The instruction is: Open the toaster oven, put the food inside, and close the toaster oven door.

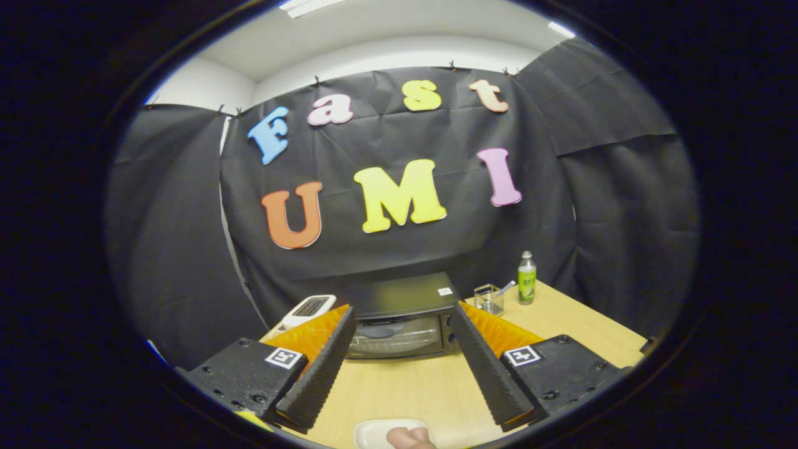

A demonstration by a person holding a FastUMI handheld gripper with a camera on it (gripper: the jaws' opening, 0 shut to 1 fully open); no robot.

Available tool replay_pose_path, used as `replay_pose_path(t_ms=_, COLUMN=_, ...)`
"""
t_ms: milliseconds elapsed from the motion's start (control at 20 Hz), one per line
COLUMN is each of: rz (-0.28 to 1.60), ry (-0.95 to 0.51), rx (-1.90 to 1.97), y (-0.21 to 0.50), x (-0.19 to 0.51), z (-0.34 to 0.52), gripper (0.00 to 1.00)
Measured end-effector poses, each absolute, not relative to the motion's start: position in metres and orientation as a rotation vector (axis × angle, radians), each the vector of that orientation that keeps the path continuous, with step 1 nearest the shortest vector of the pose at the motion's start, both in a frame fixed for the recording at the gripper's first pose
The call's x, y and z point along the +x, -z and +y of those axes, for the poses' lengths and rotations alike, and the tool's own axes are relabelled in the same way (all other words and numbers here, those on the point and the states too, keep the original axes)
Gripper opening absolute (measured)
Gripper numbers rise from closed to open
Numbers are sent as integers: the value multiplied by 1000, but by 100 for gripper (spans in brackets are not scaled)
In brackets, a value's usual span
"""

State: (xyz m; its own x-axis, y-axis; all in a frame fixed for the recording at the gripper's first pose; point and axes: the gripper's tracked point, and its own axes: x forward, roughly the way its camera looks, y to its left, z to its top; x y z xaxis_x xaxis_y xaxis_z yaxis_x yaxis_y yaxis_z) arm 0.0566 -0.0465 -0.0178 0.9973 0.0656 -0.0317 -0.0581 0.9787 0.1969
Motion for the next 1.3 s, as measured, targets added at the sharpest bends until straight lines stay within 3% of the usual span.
replay_pose_path(t_ms=250, rz=-49, ry=-56, rx=199, y=-32, x=-2, z=-54, gripper=100)
replay_pose_path(t_ms=500, rz=-227, ry=10, rx=-53, y=-40, x=-60, z=-38, gripper=100)
replay_pose_path(t_ms=700, rz=-163, ry=-81, rx=-9, y=-11, x=-89, z=-9, gripper=100)
replay_pose_path(t_ms=1300, rz=-100, ry=-104, rx=-5, y=2, x=-99, z=-7, gripper=100)
